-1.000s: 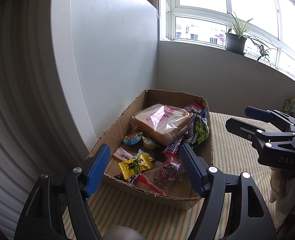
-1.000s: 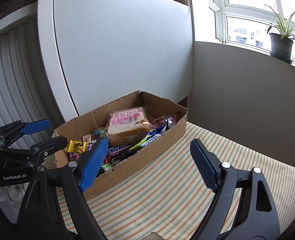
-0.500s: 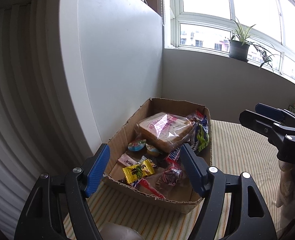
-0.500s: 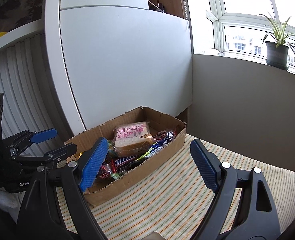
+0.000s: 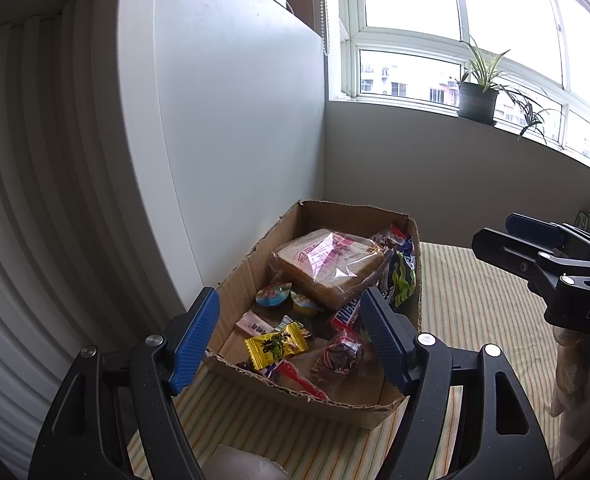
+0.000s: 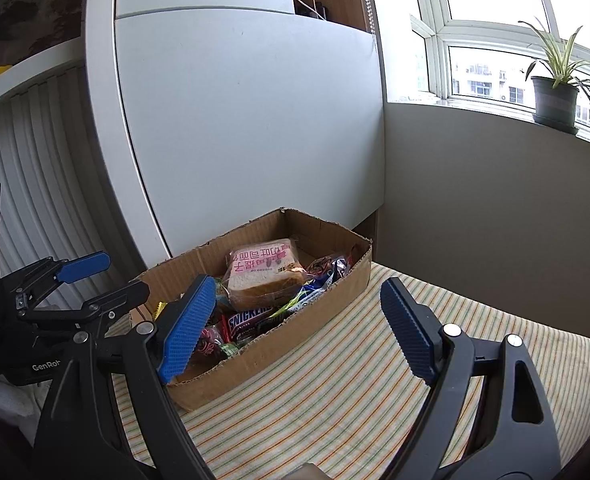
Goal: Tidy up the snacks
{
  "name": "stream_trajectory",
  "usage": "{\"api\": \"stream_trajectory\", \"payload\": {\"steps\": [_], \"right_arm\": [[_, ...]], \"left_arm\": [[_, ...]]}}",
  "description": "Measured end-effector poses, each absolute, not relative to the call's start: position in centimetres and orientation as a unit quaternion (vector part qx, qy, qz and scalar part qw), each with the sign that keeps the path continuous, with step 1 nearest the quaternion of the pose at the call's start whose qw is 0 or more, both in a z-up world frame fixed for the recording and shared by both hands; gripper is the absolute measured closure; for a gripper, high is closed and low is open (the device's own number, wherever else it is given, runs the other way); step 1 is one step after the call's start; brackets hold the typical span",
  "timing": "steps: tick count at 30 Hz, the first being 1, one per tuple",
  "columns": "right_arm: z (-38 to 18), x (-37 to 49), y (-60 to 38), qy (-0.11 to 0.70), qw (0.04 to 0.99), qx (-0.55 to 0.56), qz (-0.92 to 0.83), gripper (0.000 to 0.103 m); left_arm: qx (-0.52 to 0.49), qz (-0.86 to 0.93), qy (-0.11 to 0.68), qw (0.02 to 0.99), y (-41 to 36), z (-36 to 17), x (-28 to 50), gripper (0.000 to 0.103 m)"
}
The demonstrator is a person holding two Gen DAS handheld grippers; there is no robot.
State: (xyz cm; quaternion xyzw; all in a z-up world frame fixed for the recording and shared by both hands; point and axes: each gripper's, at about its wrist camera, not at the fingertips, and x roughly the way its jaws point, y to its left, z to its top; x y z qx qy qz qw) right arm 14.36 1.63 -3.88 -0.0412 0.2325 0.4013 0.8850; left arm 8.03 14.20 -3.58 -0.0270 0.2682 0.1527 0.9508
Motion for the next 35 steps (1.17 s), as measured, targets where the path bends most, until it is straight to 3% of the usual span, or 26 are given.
{"api": "stream_trajectory", "payload": {"steps": [35], "right_arm": [[-4.14, 14.31, 1.84, 0.234, 0.885, -0.045, 0.401, 0.016]], "left_arm": [[-0.024, 0.151, 0.269, 0.951, 14.01, -3.75, 8.05, 0.03]]}}
